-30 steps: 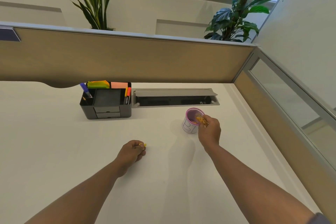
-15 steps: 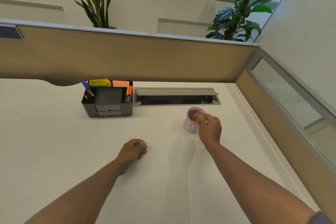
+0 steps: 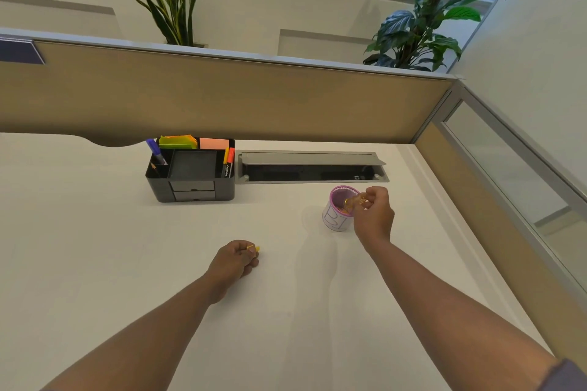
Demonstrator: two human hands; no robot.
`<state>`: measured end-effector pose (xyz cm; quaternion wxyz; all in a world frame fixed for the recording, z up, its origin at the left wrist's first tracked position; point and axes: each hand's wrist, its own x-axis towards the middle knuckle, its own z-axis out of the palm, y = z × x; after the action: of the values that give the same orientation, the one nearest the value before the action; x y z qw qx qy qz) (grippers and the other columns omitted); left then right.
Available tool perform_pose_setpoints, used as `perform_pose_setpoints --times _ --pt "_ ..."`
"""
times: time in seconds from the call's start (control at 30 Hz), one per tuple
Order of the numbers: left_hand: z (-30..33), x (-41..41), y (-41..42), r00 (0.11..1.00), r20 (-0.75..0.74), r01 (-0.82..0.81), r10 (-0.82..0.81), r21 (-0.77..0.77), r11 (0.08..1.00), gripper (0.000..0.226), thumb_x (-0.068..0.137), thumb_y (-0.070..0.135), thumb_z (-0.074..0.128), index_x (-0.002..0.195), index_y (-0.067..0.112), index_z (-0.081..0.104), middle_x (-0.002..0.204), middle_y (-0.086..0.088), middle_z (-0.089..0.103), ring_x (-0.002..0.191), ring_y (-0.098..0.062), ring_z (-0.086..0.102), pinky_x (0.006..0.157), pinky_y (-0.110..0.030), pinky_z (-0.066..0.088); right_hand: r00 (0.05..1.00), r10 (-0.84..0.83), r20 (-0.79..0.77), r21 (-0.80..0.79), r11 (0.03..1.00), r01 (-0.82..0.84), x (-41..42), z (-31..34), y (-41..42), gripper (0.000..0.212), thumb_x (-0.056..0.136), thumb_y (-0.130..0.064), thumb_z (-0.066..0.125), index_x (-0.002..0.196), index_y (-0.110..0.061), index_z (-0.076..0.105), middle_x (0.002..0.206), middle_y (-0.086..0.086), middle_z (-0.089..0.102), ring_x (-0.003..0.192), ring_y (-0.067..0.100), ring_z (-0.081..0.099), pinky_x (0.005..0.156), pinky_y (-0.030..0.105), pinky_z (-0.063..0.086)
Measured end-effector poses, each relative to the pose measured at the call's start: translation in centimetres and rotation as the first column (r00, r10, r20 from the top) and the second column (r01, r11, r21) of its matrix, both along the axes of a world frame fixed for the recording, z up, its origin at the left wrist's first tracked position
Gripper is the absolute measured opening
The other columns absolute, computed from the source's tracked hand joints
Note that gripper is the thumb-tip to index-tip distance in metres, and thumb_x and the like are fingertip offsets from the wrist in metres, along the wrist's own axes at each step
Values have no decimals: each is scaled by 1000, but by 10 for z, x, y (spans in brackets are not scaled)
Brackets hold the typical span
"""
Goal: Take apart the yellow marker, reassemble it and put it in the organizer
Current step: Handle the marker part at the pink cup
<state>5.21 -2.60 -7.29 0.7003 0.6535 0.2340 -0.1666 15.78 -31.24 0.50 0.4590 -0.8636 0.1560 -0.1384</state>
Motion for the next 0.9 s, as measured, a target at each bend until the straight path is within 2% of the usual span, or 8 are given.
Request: perform_pose_setpoints --times 0.1,0.23,0.3,0.47,0.57,0.7,0.9 --pt "-1 0 1 1000 2 -1 1 -5 1000 20 100 17 60 111 2 66 96 -12 72 88 -20 67 84 -32 54 998 34 49 -14 999 -33 4 5 0 20 92 -16 68 102 -27 55 99 1 67 91 24 65 60 20 47" --pt "-1 0 0 1000 0 -8 8 -8 1000 20 100 17 60 112 2 66 96 -12 72 87 -19 67 82 -31 54 994 90 63 -80 993 -85 9 6 1 34 94 -15 66 125 -27 58 112 -2 64 101 18 61 61 16 47" --pt "0 0 0 1000 1 -8 8 -11 1000 20 100 16 60 111 2 66 96 -11 72 86 -19 68 80 -28 55 993 102 56 -81 992 -97 10 5 1 40 95 -15 64 131 -29 55 114 -3 62 103 18 59 62 18 50" --pt "-2 -1 0 1000 5 -12 12 -6 1000 19 100 17 60 112 3 66 94 -11 72 86 -19 67 81 -29 55 993 112 48 -160 982 -103 12 -1 -1 25 96 -15 63 119 -24 64 113 5 71 101 26 66 71 29 56" --pt "-2 -1 0 1000 12 -11 11 -6 1000 19 100 17 60 111 3 66 93 -11 71 87 -20 66 83 -31 54 995 86 48 -119 990 -80 11 0 0 40 96 -14 64 132 -28 54 114 -2 64 102 20 61 71 28 56" --pt "-2 0 -1 1000 10 -16 17 -4 1000 18 100 16 60 110 3 66 93 -11 71 87 -19 66 84 -31 55 994 93 51 -154 984 -84 12 -2 0 36 96 -11 63 129 -24 58 121 5 67 108 26 64 72 27 54" --pt "-2 0 0 1000 9 -18 18 -3 1000 17 99 17 61 109 4 66 93 -12 72 87 -21 66 87 -34 54 996 66 53 -108 992 -60 9 -3 1 45 98 -11 60 141 -24 53 134 6 63 118 26 60 82 34 58"
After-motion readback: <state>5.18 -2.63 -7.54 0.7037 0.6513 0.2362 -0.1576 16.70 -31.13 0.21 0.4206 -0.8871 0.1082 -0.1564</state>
